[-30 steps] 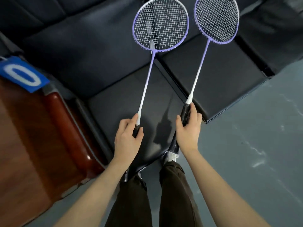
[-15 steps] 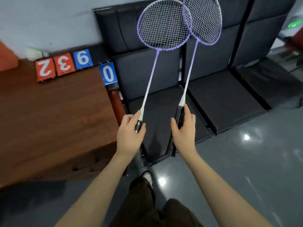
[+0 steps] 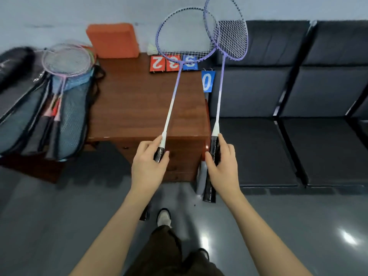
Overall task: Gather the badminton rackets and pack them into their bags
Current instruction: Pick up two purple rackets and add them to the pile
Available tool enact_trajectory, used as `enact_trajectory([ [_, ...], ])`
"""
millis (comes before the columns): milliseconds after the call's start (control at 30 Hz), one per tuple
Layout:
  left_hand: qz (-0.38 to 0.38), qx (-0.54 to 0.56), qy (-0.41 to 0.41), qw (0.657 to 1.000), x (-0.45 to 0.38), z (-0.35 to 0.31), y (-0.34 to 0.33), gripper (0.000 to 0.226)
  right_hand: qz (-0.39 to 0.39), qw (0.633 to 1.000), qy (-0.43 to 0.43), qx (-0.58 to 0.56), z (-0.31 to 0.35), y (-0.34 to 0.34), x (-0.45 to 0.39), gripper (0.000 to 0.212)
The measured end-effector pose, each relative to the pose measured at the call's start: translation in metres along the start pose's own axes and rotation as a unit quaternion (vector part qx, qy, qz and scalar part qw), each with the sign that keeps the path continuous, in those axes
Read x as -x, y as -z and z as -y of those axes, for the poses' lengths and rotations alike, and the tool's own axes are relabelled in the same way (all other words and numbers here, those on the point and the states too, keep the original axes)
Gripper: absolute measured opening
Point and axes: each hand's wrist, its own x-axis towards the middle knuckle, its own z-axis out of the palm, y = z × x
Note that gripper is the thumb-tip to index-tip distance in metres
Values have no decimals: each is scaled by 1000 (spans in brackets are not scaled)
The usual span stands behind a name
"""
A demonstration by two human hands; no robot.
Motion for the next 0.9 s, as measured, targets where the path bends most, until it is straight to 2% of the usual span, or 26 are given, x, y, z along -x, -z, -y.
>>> enact_trajectory([
  [267,-85,-8,27,996,-38,85,109,47,42,996,84,3,82,-115,-10,63],
  [600,-92,-40,26,995,-124,218,260,46,52,991,120,-16,207,-301,-43,59],
  [733,-79,-46,41,995,-152,255,289,45,68,989,133,13,229,-343,-54,59],
  [900,-57,-43,98,993,-193,292,294,47,91,988,120,30,240,-383,-87,58],
])
